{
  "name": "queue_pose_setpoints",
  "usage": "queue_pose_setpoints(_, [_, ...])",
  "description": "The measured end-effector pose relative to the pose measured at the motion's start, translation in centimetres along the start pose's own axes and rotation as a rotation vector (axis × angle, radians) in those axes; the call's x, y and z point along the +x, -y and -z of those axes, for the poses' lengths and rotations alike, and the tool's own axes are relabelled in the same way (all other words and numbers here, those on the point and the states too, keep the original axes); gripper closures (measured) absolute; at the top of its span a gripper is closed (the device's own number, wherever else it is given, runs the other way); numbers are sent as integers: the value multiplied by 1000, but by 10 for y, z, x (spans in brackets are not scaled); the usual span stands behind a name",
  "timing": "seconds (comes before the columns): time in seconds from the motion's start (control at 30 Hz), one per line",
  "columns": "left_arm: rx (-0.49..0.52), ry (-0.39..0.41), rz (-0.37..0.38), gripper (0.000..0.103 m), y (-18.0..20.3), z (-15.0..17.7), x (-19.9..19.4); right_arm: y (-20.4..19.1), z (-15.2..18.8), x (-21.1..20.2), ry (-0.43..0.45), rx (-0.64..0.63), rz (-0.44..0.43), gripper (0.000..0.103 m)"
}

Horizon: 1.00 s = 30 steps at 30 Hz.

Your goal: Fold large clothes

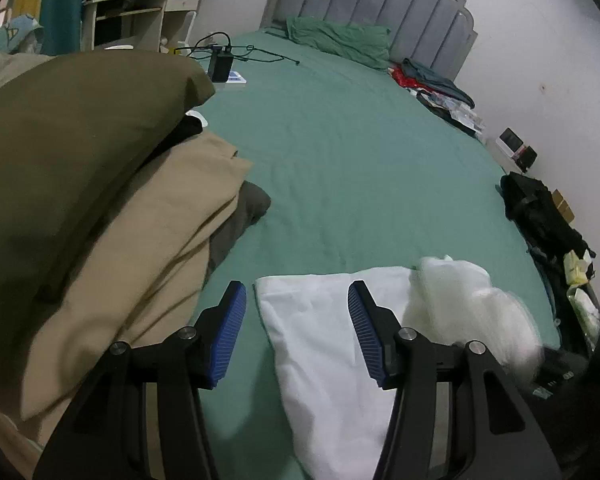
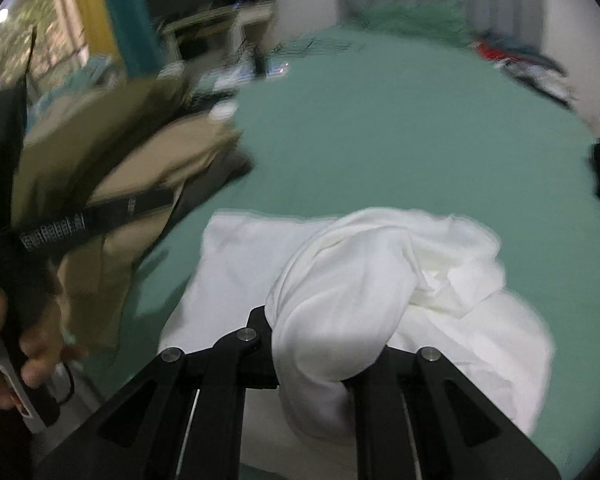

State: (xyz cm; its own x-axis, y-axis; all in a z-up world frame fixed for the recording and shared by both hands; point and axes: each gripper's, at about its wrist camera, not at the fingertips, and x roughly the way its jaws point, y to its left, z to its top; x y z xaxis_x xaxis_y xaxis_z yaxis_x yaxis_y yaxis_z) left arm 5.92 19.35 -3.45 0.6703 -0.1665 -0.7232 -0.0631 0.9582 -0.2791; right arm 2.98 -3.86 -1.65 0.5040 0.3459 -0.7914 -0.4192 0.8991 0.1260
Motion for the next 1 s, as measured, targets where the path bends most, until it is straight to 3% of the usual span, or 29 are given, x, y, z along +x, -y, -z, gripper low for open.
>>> queue_pose_setpoints(0.1, [10, -3, 1, 47, -3, 4, 2, -21, 9, 26, -98, -55, -78, 80])
queue_pose_setpoints(0.17, [13, -15, 1, 47, -5, 7, 5, -34, 16, 37, -164, -91, -170, 63])
queue_pose_setpoints(0.23, [19, -24, 0, 47, -7, 10, 6, -50, 25, 40, -195, -142, -267, 34])
queue_pose_setpoints(0.27, [20, -26, -2, 47, -7, 10, 7, -54, 28, 37, -187, -168, -277, 31])
queue_pose_setpoints(0.4, [26, -37, -1, 47, -5, 12, 8, -55, 34, 15, -145, -228, -238, 30])
queue_pose_setpoints(0.63, [106, -2, 77, 47, 30, 13, -4, -6, 33, -53, -14, -130, -160, 30])
queue_pose_setpoints(0.83, [246, -85, 148, 47, 72, 28, 14, 59, 41, -87, 67, -4, 34, 30])
queue_pose_setpoints(0.9, [293, -138, 118, 47, 79, 36, 29, 83, 44, -80, 32, 64, 99, 30])
queue_pose_setpoints(1.0, [296, -184, -29, 47, 70, 45, 55, 112, 54, -69, -16, 177, 110, 30])
